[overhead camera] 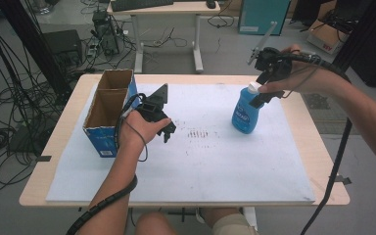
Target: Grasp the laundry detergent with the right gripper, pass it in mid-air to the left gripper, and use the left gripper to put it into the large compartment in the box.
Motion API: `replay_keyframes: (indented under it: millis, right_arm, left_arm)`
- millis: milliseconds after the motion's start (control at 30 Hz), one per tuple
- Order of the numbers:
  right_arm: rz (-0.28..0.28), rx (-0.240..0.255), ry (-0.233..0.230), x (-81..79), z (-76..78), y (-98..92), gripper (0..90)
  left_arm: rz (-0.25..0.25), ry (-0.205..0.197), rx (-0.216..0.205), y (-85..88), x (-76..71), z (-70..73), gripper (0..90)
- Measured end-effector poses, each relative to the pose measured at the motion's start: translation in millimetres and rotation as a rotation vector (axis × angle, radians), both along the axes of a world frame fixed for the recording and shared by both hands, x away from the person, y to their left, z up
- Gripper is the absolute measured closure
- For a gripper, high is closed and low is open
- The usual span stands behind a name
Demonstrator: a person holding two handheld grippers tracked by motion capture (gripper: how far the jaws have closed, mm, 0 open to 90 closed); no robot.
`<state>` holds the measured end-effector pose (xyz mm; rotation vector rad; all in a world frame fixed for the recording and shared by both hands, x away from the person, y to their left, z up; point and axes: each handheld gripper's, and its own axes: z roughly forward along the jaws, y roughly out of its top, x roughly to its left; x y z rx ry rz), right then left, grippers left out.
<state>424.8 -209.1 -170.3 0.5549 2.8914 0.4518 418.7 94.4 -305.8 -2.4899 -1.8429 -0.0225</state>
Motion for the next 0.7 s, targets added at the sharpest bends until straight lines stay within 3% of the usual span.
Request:
replay_keyframes:
  millis: [433, 567, 700]
  right_arm:
    - [0.003, 0.005, 0.003, -4.1, 9.9, -0.3, 11.1]
    - [0.001, -0.006, 0.005, -4.6, 8.7, -7.3, 10.9]
    - [-0.041, -0.006, 0.008, -7.2, 4.0, -22.2, 10.6]
  left_arm:
    - [-0.007, -0.015, 0.005, 2.2, -3.7, 2.7, 6.7]
    - [-0.011, -0.007, 0.002, 2.5, -5.3, 1.9, 6.6]
    - [-0.018, -0.007, -0.003, 2.5, -7.0, 0.4, 6.5]
